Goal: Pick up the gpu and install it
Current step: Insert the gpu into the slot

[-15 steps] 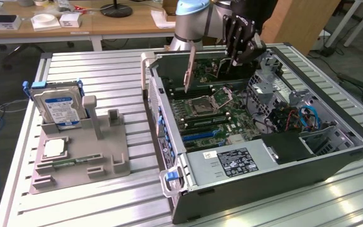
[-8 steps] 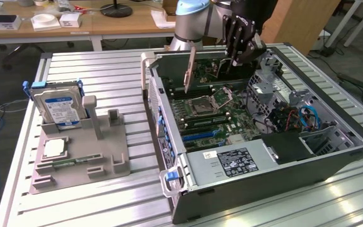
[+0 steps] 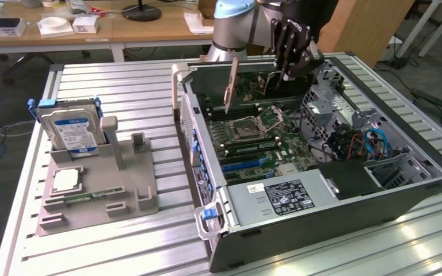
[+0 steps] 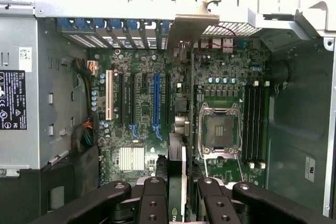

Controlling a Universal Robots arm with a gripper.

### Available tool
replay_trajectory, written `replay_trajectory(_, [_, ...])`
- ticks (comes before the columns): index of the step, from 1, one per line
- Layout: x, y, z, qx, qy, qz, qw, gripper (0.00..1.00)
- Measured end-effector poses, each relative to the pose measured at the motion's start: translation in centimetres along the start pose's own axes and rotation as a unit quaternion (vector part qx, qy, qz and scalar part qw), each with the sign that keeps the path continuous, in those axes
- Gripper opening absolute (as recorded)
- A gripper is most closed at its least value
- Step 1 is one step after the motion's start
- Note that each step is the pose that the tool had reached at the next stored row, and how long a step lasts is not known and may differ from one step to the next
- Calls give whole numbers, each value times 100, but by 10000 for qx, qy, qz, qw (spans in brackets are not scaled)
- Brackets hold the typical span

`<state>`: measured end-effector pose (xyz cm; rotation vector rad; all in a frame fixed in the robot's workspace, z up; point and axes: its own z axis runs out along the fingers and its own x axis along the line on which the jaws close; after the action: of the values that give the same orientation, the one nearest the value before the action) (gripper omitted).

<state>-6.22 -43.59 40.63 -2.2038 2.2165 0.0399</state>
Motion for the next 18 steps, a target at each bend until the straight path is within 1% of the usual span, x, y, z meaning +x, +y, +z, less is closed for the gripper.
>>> replay_trajectory(8, [7,1,42,0,0,1,10000,27])
replay_trajectory(10, [9,1,50,0,11,0,10000,27])
replay_trajectory(12, [13,2,64,0,14,0,10000,27])
replay_trajectory(18, [29,37,103,1,15,0,10000,27])
